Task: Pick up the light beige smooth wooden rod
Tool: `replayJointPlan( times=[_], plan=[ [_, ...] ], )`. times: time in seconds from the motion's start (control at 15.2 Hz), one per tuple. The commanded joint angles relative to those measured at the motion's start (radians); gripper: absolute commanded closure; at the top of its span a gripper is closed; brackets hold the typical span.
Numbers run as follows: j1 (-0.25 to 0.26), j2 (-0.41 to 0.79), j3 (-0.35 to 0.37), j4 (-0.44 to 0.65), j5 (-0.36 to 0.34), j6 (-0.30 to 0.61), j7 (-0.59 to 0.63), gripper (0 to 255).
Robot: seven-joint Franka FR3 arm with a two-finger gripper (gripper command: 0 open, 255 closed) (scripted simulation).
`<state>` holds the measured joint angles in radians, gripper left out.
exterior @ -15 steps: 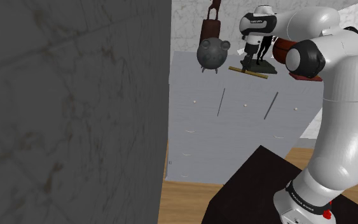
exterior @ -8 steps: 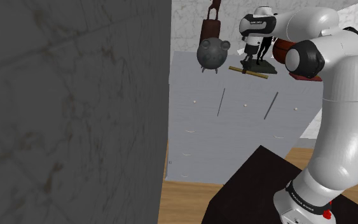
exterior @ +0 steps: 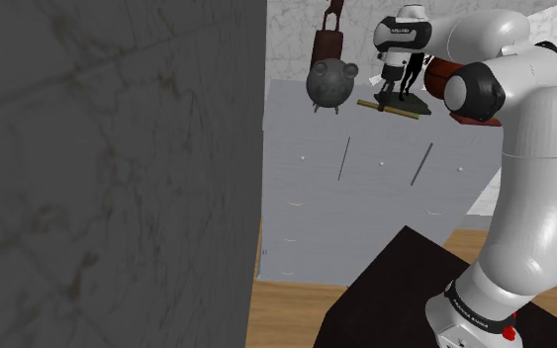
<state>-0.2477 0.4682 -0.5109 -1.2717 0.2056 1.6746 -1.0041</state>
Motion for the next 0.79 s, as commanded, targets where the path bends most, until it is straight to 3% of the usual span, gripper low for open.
replayJointPlan(
  times=[0.0, 0.73],
  plan=[
    [-0.005, 0.003, 0.0, 0.032, 0.001, -0.029, 0.002, 255],
    [-0.052, 0.052, 0.003, 0.252, 0.021, -0.198, 0.005, 255]
  ],
)
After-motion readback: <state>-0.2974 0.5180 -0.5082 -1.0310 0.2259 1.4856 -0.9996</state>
